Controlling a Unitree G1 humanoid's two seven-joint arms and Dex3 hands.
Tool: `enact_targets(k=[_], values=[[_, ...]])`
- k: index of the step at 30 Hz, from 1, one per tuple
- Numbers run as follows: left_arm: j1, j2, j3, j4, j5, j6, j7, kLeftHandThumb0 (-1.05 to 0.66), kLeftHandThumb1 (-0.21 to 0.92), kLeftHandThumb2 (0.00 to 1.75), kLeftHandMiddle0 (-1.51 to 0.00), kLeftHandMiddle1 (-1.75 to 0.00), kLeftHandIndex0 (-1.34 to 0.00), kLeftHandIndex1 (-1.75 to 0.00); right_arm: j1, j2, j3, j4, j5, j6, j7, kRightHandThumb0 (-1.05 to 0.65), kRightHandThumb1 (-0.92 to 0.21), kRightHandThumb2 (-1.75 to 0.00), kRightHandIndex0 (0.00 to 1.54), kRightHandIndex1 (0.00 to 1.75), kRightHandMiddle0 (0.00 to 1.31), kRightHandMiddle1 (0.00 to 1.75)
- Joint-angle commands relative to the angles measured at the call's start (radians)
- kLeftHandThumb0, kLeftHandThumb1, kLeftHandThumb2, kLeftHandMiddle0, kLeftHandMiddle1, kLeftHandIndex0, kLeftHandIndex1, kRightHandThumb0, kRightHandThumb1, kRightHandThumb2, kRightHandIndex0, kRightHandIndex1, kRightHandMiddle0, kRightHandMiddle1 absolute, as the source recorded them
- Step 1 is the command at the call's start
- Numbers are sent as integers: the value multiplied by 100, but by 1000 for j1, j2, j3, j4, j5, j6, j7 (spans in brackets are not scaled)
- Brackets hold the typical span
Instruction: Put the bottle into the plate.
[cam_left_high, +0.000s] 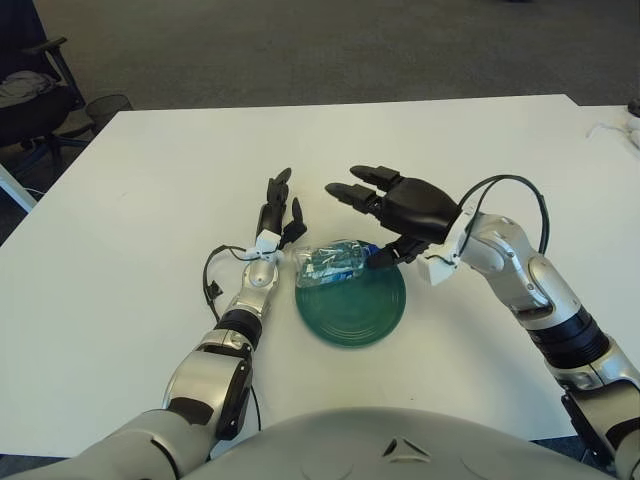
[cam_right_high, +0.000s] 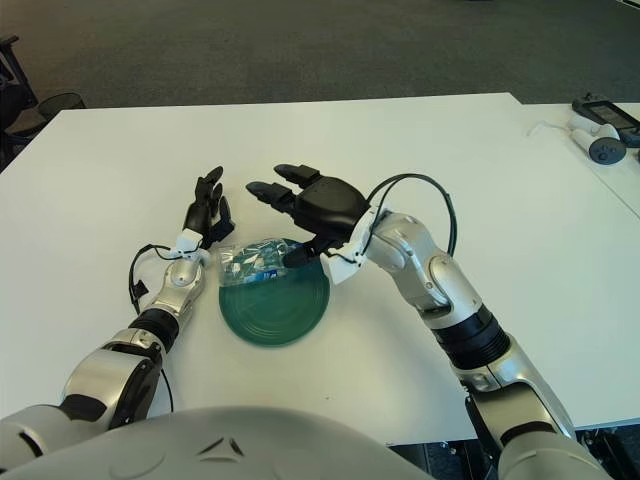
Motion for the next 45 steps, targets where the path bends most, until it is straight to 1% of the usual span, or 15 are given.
enact_targets(k=[1, 2, 3, 5, 6, 8, 11, 12, 14, 18, 23, 28, 33, 39, 45], values=[[161, 6, -8, 87, 24, 42, 15, -82, 92, 96, -22, 0, 0, -52, -86, 79, -136, -69, 78, 169, -36, -105, -92, -61, 0, 0, 0, 0], [162, 6, -8, 86, 25, 41, 17, -82, 92, 96, -22, 0, 0, -53, -93, 87, -149, -77, 84, 193, -37, -105, -92, -60, 0, 0, 0, 0], [162, 5, -9, 86, 26, 37, 20, -82, 92, 96, -22, 0, 0, -53, -81, 105, -169, -84, 88, 211, -65, -104, -92, -58, 1, 1, 1, 0], [163, 3, -9, 85, 27, 31, 25, -82, 92, 96, -23, -1, 0, -54, -30, 159, -195, -89, 94, 228, -145, -101, -92, -55, 5, 2, 4, 3], [163, 0, -8, 83, 25, 29, 26, -82, 92, 96, -23, -1, 0, -54, 10, 199, -227, -82, 136, 229, -193, -100, -92, -54, 5, 3, 5, 3], [163, -3, -8, 80, 24, 28, 26, -82, 92, 96, -25, -1, 0, -56, 49, 236, -259, -75, 188, 230, -237, -95, -92, -51, 11, 3, 2, 24], [166, -5, -6, 71, 21, 33, 26, -82, 92, 96, -26, -2, 0, -58, 85, 308, -301, -66, 273, 248, -295, -90, -92, -49, 15, 3, 1, 40], [168, -5, -7, 65, 22, 37, 27, -82, 92, 95, -26, -2, 0, -58, 98, 341, -313, -24, 299, 230, -336, -89, -92, -49, 15, 3, 0, 42], [170, -5, -9, 57, 24, 42, 29, -82, 92, 96, -27, -2, 0, -60, 112, 381, -324, 45, 329, 197, -394, -86, -92, -48, 18, 4, 0, 50], [179, -3, -13, 38, 28, 55, 31, -82, 92, 96, -28, -3, 0, -61, 109, 433, -347, 151, 393, 146, -459, -83, -92, -49, 20, 5, 0, 58], [191, 0, -17, 15, 33, 69, 36, -84, 92, 97, -29, -3, 0, -62, 107, 452, -371, 234, 458, 100, -486, -80, -92, -54, 19, 4, 0, 59], [205, 6, -17, 0, 37, 76, 40, -85, 92, 97, -29, -3, 0, -62, 148, 474, -358, 304, 463, 58, -522, -80, -92, -61, 19, 4, 0, 58], [210, 10, -16, -9, 39, 82, 38, -85, 92, 97, -28, -2, 0, -61, 165, 492, -350, 381, 471, 5, -551, -78, -92, -71, 20, 4, 0, 59], [218, 15, -16, -21, 41, 85, 33, -84, 92, 98, -28, -2, 0, -60, 199, 504, -337, 397, 496, -16, -544, -74, -92, -79, 21, 4, 0, 58], [221, 16, -16, -32, 39, 93, 30, -84, 92, 98, -27, -2, 0, -59, 230, 511, -323, 401, 501, -14, -538, -72, -92, -83, 23, 4, 0, 59]])
